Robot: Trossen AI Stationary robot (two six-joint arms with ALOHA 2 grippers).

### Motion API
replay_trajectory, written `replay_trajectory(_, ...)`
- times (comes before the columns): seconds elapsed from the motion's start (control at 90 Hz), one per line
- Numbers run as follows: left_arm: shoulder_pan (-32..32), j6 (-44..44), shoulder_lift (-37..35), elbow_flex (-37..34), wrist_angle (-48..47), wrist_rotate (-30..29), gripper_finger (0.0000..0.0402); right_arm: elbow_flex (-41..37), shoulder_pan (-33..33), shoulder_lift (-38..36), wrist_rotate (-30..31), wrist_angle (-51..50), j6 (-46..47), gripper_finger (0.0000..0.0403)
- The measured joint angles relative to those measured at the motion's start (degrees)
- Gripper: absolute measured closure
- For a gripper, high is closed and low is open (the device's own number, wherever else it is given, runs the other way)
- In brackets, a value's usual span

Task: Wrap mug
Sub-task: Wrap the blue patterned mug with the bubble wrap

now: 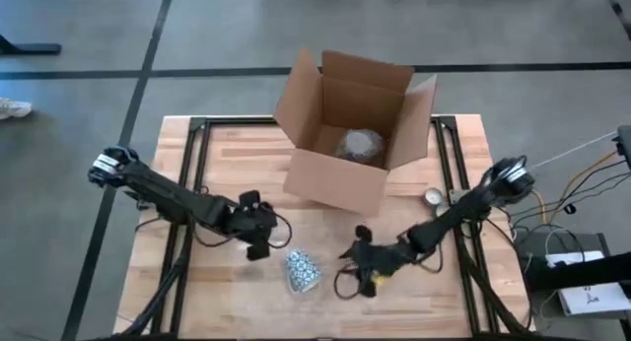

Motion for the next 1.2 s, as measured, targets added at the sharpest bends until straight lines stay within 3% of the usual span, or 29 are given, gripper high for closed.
replay_trajectory(0.278,0.1,0.8,5.5,-14.2,32.1,0.7,0.0319,14.7,2.4,15.0,9.0,0.2,-1.0,0.0246)
replay_trajectory(0.467,0.1,-0.8,11.3,-19.2,42.8,0.1,0.0327,21.9,1.9,21.5,16.8,-1.4,0.3,0.0257)
replay_trajectory(0.644,0.0,-3.4,15.9,-19.4,43.5,-0.6,0.0328,26.8,1.5,26.7,19.7,-2.2,0.4,0.03)
replay_trajectory(0.833,0.1,-4.7,16.3,-19.4,43.2,-0.4,0.0328,30.1,2.1,27.1,24.7,-12.4,6.3,0.0388)
replay_trajectory(1.067,0.2,-10.9,15.3,-19.4,41.6,-0.3,0.0328,33.9,5.3,25.3,27.4,-24.4,10.1,0.0399)
replay_trajectory(1.2,0.2,-14.6,15.3,-19.4,41.2,-0.7,0.0328,37.1,7.4,25.3,32.2,-31.1,16.2,0.04)
